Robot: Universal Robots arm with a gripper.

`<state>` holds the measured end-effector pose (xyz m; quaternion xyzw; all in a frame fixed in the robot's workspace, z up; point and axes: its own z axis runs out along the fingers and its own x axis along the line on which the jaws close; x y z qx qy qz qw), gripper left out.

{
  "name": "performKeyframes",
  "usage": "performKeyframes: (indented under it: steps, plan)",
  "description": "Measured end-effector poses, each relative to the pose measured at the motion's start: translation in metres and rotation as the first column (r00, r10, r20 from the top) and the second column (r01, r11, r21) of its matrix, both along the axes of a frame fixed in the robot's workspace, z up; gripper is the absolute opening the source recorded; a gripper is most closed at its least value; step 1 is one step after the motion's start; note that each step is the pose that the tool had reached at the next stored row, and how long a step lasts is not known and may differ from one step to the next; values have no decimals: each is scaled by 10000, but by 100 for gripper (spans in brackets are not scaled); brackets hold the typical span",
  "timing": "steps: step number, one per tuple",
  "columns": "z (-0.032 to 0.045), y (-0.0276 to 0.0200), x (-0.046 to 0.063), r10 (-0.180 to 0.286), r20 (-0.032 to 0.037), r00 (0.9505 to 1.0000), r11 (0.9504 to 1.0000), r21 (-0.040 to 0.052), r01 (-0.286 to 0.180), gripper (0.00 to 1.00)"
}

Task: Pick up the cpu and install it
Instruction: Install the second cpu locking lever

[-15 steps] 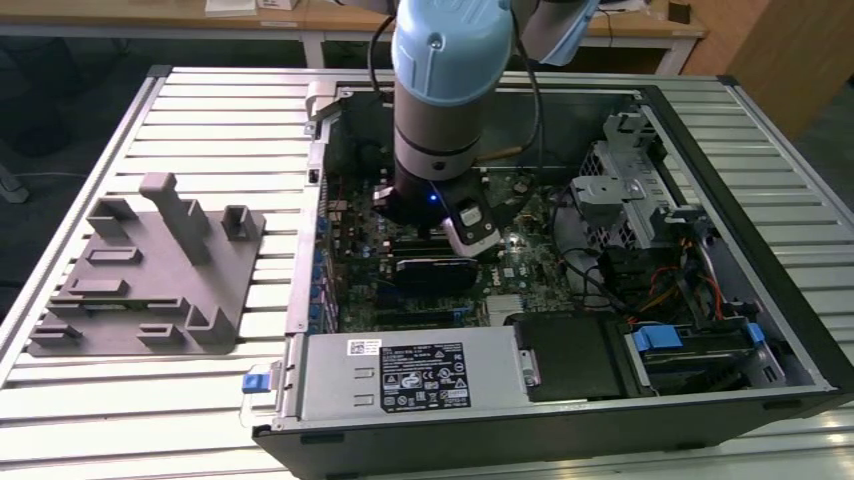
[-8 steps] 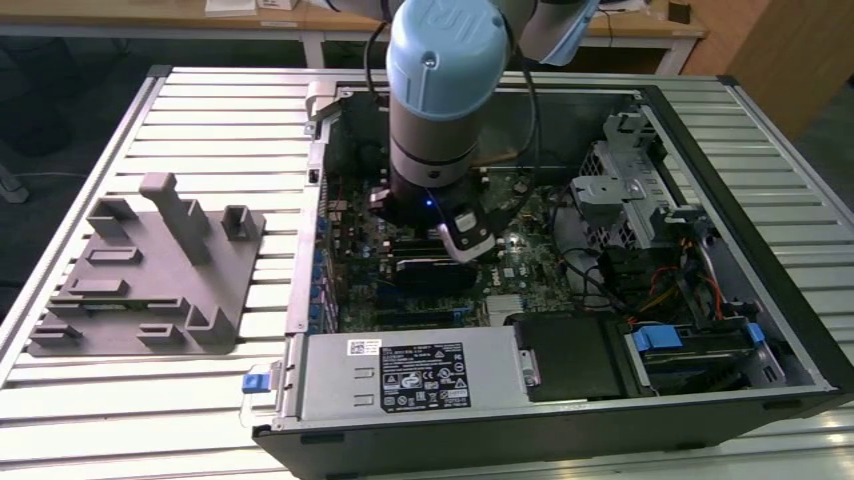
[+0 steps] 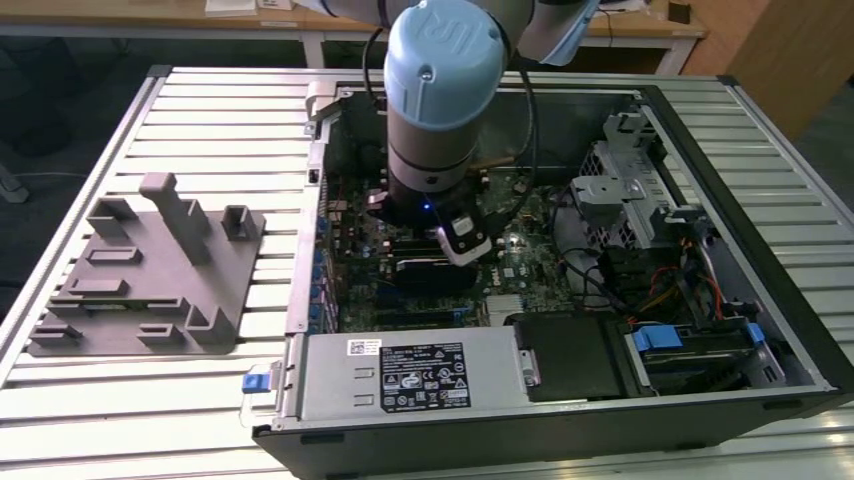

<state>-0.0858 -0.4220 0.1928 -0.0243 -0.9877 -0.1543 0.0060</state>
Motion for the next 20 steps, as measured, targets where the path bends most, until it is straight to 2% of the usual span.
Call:
performKeyframes:
  steps: [2,7,20]
  plan:
    - [-14,5,2,2,12,10000,10000,58,-2,11]
    - [11,1,1,2,4,10000,10000,35,-2,11]
    - [360,2,5,1,5,10000,10000,38,-1,11]
